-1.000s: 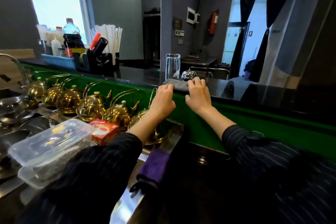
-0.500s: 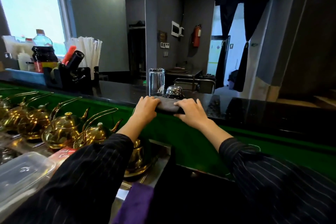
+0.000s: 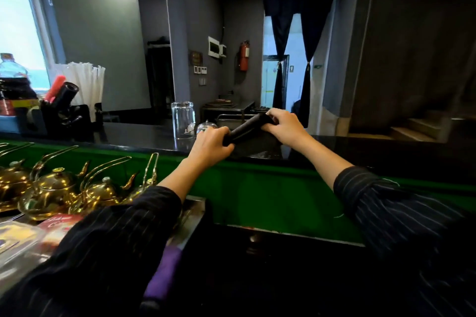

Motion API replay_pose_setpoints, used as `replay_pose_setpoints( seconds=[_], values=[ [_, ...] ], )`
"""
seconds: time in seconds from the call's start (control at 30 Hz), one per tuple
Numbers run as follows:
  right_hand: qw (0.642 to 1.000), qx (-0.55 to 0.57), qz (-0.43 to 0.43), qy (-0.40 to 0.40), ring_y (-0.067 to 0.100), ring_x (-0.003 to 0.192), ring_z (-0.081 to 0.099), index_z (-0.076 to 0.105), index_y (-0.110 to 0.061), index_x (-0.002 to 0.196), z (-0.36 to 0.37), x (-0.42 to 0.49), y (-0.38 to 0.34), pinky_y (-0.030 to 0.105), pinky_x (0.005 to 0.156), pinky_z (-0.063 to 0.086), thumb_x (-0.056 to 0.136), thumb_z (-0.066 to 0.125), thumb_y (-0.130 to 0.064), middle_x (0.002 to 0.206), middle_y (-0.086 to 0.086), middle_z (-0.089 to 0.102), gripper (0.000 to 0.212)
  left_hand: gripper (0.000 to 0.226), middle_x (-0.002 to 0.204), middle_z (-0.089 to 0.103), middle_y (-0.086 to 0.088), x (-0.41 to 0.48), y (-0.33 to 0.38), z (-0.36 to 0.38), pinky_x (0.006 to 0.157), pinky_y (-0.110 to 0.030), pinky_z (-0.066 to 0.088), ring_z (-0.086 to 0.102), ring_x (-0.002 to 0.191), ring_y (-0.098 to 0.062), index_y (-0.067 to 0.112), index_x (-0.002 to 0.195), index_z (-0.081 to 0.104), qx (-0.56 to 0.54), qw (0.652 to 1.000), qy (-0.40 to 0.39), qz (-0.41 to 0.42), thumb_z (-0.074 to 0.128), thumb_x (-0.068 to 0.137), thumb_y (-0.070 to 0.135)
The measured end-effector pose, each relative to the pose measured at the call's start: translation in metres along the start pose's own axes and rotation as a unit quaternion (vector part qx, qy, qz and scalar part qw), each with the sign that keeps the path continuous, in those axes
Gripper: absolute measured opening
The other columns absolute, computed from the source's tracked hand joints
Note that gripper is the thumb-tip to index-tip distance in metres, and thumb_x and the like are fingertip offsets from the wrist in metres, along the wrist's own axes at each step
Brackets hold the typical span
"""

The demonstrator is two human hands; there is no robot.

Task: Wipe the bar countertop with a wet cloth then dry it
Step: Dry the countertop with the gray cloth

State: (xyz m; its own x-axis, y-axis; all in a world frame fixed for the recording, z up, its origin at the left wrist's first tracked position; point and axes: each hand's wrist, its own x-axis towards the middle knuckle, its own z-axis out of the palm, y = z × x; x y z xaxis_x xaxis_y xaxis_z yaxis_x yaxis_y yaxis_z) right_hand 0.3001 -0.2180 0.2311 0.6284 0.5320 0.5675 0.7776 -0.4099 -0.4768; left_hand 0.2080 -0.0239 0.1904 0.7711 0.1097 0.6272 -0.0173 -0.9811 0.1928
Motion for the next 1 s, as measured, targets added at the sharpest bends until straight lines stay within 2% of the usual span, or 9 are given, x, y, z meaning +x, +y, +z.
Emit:
replay_pose_setpoints(
  seconds=[0.1,0.2,0.3,0.43,0.5,0.63,0.7,0.8,1.0],
  values=[
    [1.000,0.006,0.027,-0.001,0.006,0.068,0.048,0.062,-0.009,0.096,-0.058,-0.021,0.022,0.026,0.060,0.035,0.092,0.063,-0.016,0.074,-0.004,0.053,0.009,0.028,0.074,0.061,-0.006,0.009,0.049,0.025,0.064,-0.034,0.044,0.060,0.079,-0.030,0.015,0.089,0.061,-0.051,0.998,-0.040,0.020,0.060,0.078,0.040],
    [0.998,-0.025,0.055,-0.035,0.021,0.083,0.059,0.068,-0.008,0.100,-0.123,-0.044,0.057,0.035,0.074,0.047,0.091,0.064,-0.019,0.088,0.013,0.064,0.014,0.051,0.068,0.061,-0.003,0.015,0.107,0.055,0.067,-0.037,0.049,0.059,0.076,-0.027,0.017,0.076,0.060,-0.100,0.992,-0.065,0.037,0.041,0.081,0.064],
    [0.994,-0.052,0.082,-0.058,0.022,0.085,0.059,0.068,-0.009,0.100,-0.189,-0.066,0.097,0.035,0.076,0.046,0.091,0.064,-0.015,0.091,0.017,0.065,0.011,0.050,0.068,0.059,-0.005,0.023,0.165,0.082,0.072,-0.047,0.051,0.056,0.073,-0.027,0.019,0.065,0.050,-0.113,0.987,-0.090,0.067,0.031,0.088,0.060],
    [0.986,-0.069,0.134,-0.063,0.013,0.077,0.055,0.069,-0.015,0.101,-0.257,-0.092,0.147,0.022,0.067,0.043,0.090,0.065,-0.015,0.078,0.001,0.061,0.011,0.035,0.110,0.064,-0.009,0.041,0.234,0.113,0.091,-0.050,0.047,0.052,0.109,-0.027,0.015,0.107,0.061,-0.067,0.980,-0.149,0.111,0.044,0.093,0.043],
    [0.980,-0.105,0.151,-0.075,0.012,0.079,0.055,0.070,-0.017,0.104,-0.274,-0.098,0.174,0.022,0.067,0.042,0.088,0.068,-0.017,0.079,-0.003,0.060,0.016,0.037,0.119,0.061,-0.009,0.049,0.263,0.129,0.094,-0.053,0.044,0.048,0.117,-0.028,0.016,0.114,0.058,-0.061,0.976,-0.168,0.124,0.044,0.093,0.043],
    [0.957,-0.206,0.165,-0.124,0.020,0.104,0.060,0.071,-0.013,0.114,-0.284,-0.101,0.231,0.023,0.084,0.039,0.089,0.068,-0.017,0.100,0.004,0.065,0.026,0.043,0.132,0.055,-0.006,0.072,0.301,0.164,0.101,-0.055,0.039,0.041,0.127,-0.028,0.020,0.127,0.054,-0.052,0.972,-0.193,0.126,0.040,0.095,0.045],
    [0.945,-0.247,0.170,-0.130,0.029,0.118,0.053,0.070,-0.019,0.113,-0.278,-0.100,0.260,0.032,0.097,0.039,0.092,0.064,-0.023,0.116,0.008,0.061,0.023,0.044,0.140,0.049,-0.001,0.086,0.310,0.178,0.106,-0.059,0.032,0.035,0.133,-0.028,0.028,0.134,0.049,-0.049,0.970,-0.207,0.121,0.034,0.096,0.047],
    [0.917,-0.307,0.219,-0.131,0.037,0.126,0.032,0.064,-0.032,0.114,-0.255,-0.098,0.295,0.062,0.104,0.028,0.096,0.053,-0.034,0.125,0.009,0.043,0.021,0.045,0.148,0.040,0.002,0.104,0.307,0.198,0.111,-0.061,0.021,0.027,0.139,-0.025,0.035,0.137,0.044,-0.034,0.966,-0.236,0.103,0.028,0.097,0.049],
    [0.917,-0.327,0.200,-0.108,0.041,0.136,0.020,0.055,-0.034,0.124,-0.213,-0.073,0.312,0.073,0.102,0.020,0.100,0.044,-0.034,0.143,0.010,0.032,0.026,0.042,0.144,0.047,0.004,0.115,0.299,0.217,0.109,-0.057,0.030,0.040,0.135,-0.023,0.039,0.133,0.048,-0.055,0.966,-0.243,0.073,0.029,0.096,0.047]
  ],
)
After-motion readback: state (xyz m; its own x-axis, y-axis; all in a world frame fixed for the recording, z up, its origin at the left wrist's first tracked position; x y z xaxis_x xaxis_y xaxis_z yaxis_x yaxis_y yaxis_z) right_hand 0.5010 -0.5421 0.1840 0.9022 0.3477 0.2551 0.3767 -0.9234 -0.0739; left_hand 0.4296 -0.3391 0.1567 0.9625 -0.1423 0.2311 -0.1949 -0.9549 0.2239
